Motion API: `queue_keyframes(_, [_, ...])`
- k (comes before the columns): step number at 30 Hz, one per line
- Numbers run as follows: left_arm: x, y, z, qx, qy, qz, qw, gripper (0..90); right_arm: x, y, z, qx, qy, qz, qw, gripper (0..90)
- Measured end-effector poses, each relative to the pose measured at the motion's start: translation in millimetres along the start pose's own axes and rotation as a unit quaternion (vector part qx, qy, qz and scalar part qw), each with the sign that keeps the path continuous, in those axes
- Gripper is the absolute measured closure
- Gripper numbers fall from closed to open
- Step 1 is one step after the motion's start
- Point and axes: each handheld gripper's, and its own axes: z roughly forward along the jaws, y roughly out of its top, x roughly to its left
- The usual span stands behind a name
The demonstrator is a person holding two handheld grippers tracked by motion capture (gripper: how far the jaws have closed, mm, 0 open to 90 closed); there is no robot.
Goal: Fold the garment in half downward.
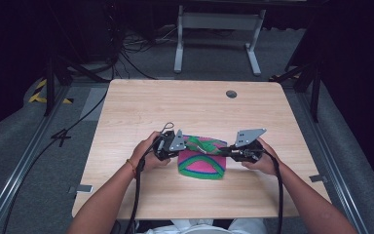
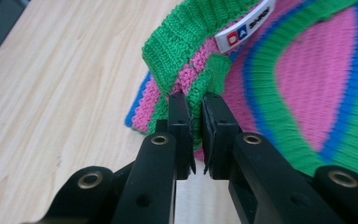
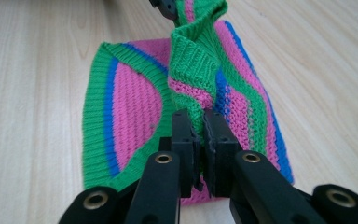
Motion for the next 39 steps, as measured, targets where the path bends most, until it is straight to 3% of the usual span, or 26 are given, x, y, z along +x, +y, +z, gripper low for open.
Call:
queue_keyframes(6, [-18.3,-0.4,-3.1,0.018,-0.019,0.037,0.9990,82.6,9.3,-8.0,-3.2,0.008,0.008,0.002,0.9999,84.1])
queue_keyframes(8, [-25.3,-1.4,-2.2,0.030,-0.028,0.049,0.9980,82.5,12.3,-10.3,-3.8,0.009,0.012,0.006,0.9999,84.1])
queue_keyframes(12, [-35.3,-4.5,1.4,0.053,-0.029,0.072,0.9956,82.1,21.3,-16.2,0.3,0.028,0.020,-0.003,0.9994,83.8])
queue_keyframes(17, [-34.3,-7.6,2.6,0.045,-0.032,0.071,0.9960,81.7,27.4,-19.6,4.0,0.048,0.025,-0.009,0.9985,83.7])
queue_keyframes(23, [-36.4,-10.0,0.4,0.046,-0.040,0.074,0.9954,78.0,34.2,-20.7,2.3,0.051,0.026,-0.017,0.9982,82.8])
queue_keyframes(24, [-36.3,-10.9,0.2,0.044,-0.049,0.072,0.9952,76.6,36.1,-21.1,3.0,0.052,0.026,-0.020,0.9981,82.7])
queue_keyframes(28, [-35.7,-15.2,-0.3,0.038,-0.049,0.072,0.9955,73.1,43.5,-20.9,3.2,0.053,0.030,-0.026,0.9978,81.1])
queue_keyframes(34, [-29.9,-21.0,-2.2,0.034,-0.054,0.039,0.9972,64.0,57.5,-18.7,3.4,0.061,0.034,-0.053,0.9961,75.8])
queue_keyframes(39, [-28.1,-23.6,-2.7,0.030,-0.060,0.028,0.9974,62.2,63.1,-20.5,8.5,0.066,0.038,-0.047,0.9960,69.9])
